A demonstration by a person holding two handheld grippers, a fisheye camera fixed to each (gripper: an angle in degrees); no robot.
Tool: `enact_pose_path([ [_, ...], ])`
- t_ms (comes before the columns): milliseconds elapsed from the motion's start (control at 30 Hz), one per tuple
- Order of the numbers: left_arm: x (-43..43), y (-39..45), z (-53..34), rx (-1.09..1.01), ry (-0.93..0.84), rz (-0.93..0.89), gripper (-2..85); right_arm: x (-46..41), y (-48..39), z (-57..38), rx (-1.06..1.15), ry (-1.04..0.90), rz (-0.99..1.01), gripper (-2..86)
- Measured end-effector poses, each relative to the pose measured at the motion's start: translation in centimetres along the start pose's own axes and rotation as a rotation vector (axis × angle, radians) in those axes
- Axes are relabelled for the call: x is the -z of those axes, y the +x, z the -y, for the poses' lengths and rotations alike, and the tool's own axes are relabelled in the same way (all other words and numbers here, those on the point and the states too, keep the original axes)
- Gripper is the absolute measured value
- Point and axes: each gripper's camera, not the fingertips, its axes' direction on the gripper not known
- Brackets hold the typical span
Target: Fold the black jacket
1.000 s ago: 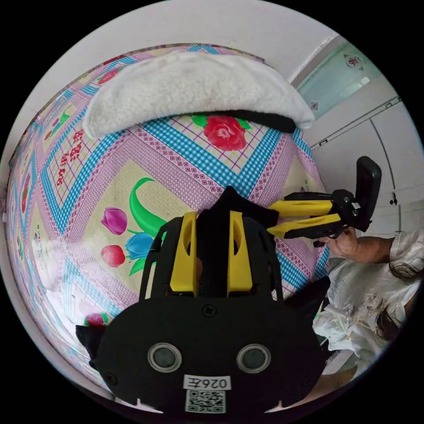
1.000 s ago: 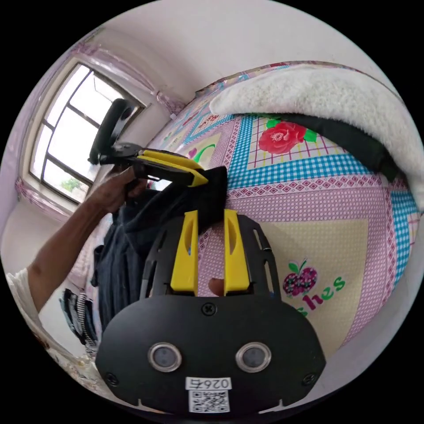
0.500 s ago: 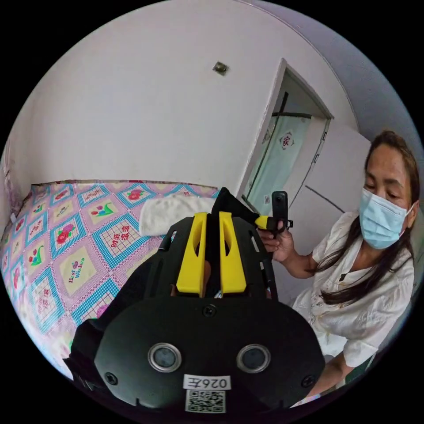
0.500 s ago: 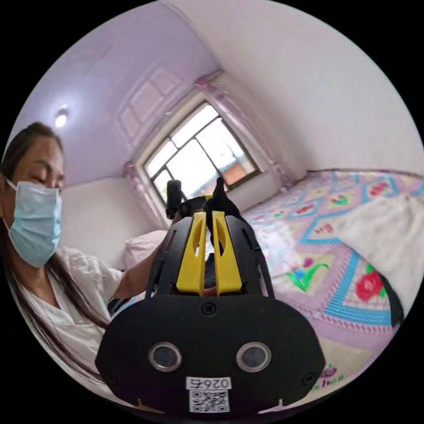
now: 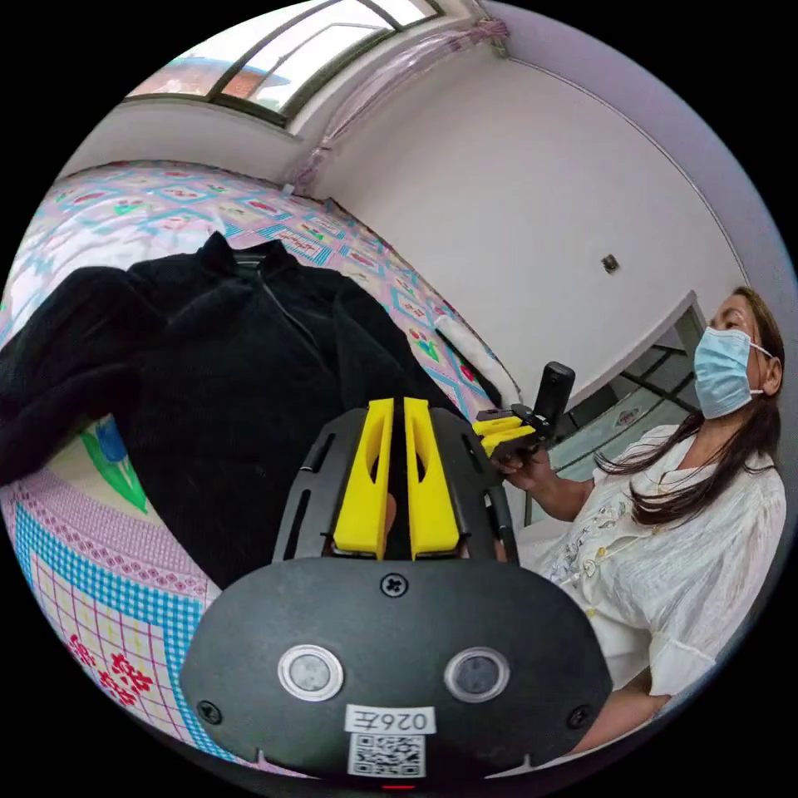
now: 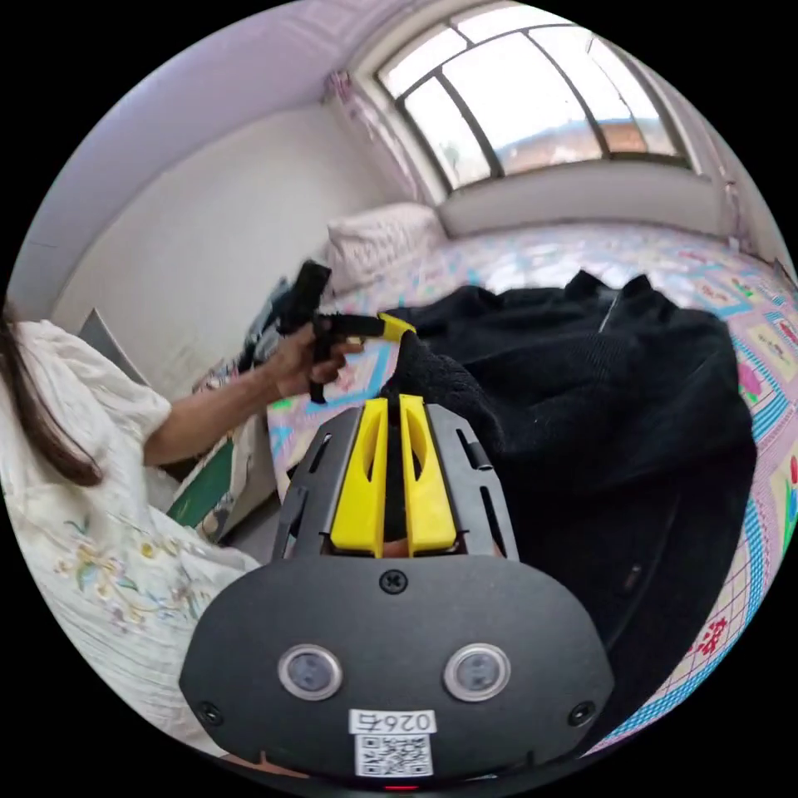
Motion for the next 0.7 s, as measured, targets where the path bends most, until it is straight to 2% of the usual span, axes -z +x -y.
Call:
enact_pose_path([
  [67,1.1,-1.5,-1.3,0.074,0.030,-0.026,0.7,-6.2,2.1,-3.9,-0.064,-0.171,0.041,1.1],
  [100,1.5,-1.7,-1.5,0.096,0.060,-0.059,-0.1,-6.8,2.6,-4.9,-0.087,-0.186,0.070,1.3],
  [167,1.4,-1.1,-0.7,0.095,0.085,-0.090,-0.6,-6.5,4.6,-8.4,-0.164,-0.141,0.129,2.5],
  [233,-0.9,0.3,2.1,0.062,0.053,-0.124,-0.9,-4.5,6.7,-10.2,-0.206,-0.081,0.106,3.0],
  [367,-6.6,2.8,7.3,-0.010,-0.040,-0.147,-1.0,1.4,15.5,-11.6,-0.288,0.097,-0.097,2.9],
  [467,-10.9,3.7,10.6,-0.008,-0.095,-0.051,-1.0,4.1,24.1,-11.7,-0.317,0.185,-0.278,1.9],
  [533,-14.6,2.4,11.7,0.053,-0.233,0.111,-0.9,3.2,30.2,-12.1,-0.336,0.117,-0.402,0.1],
  [567,-15.4,1.9,11.8,0.068,-0.269,0.116,-0.9,1.2,35.2,-12.9,-0.385,-0.047,-0.499,-0.3],
  [600,-15.1,1.0,12.0,0.118,-0.222,0.020,-0.9,0.0,37.6,-13.6,-0.412,-0.146,-0.514,-0.6],
  [633,-14.0,0.3,12.1,0.184,-0.186,-0.034,-0.9,-0.4,40.5,-15.2,-0.434,-0.188,-0.424,-0.7],
  [700,-11.3,0.4,12.0,0.195,-0.098,-0.038,-0.8,2.1,41.4,-18.0,-0.457,-0.071,-0.387,-0.8],
])
